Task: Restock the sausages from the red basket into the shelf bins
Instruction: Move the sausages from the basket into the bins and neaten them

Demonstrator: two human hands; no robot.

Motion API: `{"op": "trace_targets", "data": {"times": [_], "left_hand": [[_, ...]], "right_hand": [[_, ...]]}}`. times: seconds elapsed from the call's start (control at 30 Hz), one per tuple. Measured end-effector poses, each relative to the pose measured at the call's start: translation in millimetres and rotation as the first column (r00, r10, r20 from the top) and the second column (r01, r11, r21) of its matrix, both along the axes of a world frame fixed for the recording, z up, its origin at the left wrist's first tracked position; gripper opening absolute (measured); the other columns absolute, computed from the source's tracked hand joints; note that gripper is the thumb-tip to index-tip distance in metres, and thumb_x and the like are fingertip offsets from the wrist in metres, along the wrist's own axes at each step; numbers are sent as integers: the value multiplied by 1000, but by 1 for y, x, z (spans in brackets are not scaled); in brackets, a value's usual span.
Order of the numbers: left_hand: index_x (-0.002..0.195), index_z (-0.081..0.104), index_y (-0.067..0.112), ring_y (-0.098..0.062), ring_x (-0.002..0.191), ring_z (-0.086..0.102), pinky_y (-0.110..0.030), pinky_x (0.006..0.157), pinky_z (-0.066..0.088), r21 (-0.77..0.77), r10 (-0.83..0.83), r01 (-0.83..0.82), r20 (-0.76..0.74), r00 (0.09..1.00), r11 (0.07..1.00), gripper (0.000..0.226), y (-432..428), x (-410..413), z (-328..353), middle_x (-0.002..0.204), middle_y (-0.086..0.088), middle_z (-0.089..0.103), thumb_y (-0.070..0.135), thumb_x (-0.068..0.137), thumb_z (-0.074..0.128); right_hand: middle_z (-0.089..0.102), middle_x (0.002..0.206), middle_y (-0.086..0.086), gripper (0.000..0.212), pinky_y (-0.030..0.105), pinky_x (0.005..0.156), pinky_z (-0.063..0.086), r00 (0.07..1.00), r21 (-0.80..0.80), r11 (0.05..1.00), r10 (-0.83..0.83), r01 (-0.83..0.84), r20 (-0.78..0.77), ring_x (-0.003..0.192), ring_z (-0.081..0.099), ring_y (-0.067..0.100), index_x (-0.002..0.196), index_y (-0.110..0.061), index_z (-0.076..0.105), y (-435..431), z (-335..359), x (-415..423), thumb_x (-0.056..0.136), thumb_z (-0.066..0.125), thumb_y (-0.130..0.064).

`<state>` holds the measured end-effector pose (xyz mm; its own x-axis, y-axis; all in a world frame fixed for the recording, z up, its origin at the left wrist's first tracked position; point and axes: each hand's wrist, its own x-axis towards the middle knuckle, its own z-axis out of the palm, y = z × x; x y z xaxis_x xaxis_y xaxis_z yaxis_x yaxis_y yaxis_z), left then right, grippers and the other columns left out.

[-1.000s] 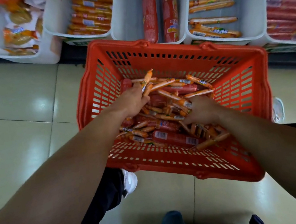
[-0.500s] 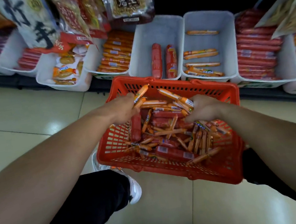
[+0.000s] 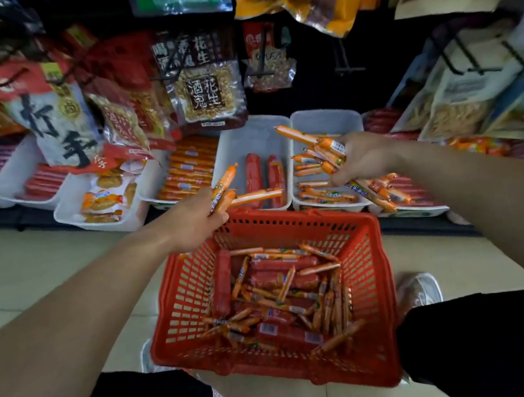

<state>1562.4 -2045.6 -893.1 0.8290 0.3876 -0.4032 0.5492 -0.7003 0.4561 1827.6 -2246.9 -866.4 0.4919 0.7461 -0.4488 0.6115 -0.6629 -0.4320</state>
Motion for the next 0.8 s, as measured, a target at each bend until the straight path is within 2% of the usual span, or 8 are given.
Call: {"op": "trace_targets", "data": {"times": [0.1, 0.17, 0.3, 0.43, 0.5, 0.63, 0.73, 0.8], "left_hand": [[105, 41, 15, -15, 60, 50, -35, 57, 40, -3, 19, -19, 14, 1000, 1000, 25, 10, 18, -11, 75, -1, 51, 37, 100, 53], [103, 40, 19, -18, 60, 50, -37, 56, 40, -29, 44, -43, 29, 999, 999, 23, 15, 29, -20, 75, -3, 51, 37, 100, 53], [103, 42, 21, -23, 69, 59, -40, 59, 45, 10, 69, -69, 53, 996, 998, 23, 21, 49, -34, 80, -6, 56, 38, 98, 56], [103, 41, 20, -18, 64, 54, -32, 53, 37, 21, 97, -98, 57, 994, 995, 21, 22, 66, -45, 79, -6, 55, 36, 99, 54], [102, 42, 21, -19, 65, 57, -34, 54, 40, 33, 112, -114, 77, 991, 993, 21, 23, 72, -52, 79, -7, 57, 36, 99, 55], [101, 45, 22, -19, 64, 58, -35, 56, 42, 10, 156, -158, 103, 982, 987, 17, 26, 77, -64, 76, -6, 56, 35, 98, 56], [99, 45, 22, -17, 61, 56, -33, 54, 42, 0, 165, -166, 126, 978, 986, 16, 27, 76, -71, 74, -4, 55, 33, 98, 57], [101, 46, 23, -16, 63, 57, -37, 57, 47, -17, 176, -176, 137, 975, 984, 16, 29, 73, -76, 75, -3, 56, 33, 97, 58]], "right_hand": [[71, 78, 16, 24, 39, 63, 52, 999, -13, 1000, 25, -24, 22, 66, 65, 26, 77, -13, 67, 13, -6, 25, 73, 82, -31], [69, 72, 14, 22, 35, 60, 49, 999, -22, 999, 31, -31, 19, 62, 62, 22, 74, -14, 65, 23, -17, 39, 73, 82, -28], [58, 56, -3, 26, 30, 54, 45, 999, -37, 999, 33, -33, 13, 53, 56, 15, 69, -17, 60, 46, -46, 63, 73, 83, -28], [66, 66, -1, 23, 34, 64, 53, 999, 21, 1000, -4, 5, -37, 61, 63, 17, 73, -19, 64, 68, -76, 83, 70, 84, -30], [66, 66, -3, 23, 31, 64, 50, 997, 53, 998, -36, 39, -63, 61, 63, 15, 73, -21, 64, 75, -88, 89, 70, 85, -29], [69, 71, -1, 25, 31, 68, 53, 994, 89, 994, -58, 67, -93, 67, 66, 16, 80, -21, 66, 83, -115, 96, 71, 86, -32], [66, 69, -2, 25, 29, 63, 47, 991, 88, 993, -68, 78, -114, 64, 63, 14, 77, -24, 63, 80, -136, 101, 74, 86, -31], [66, 72, -6, 27, 27, 64, 44, 989, 73, 993, -83, 92, -120, 69, 63, 14, 80, -27, 62, 75, -153, 103, 72, 87, -33]]}}
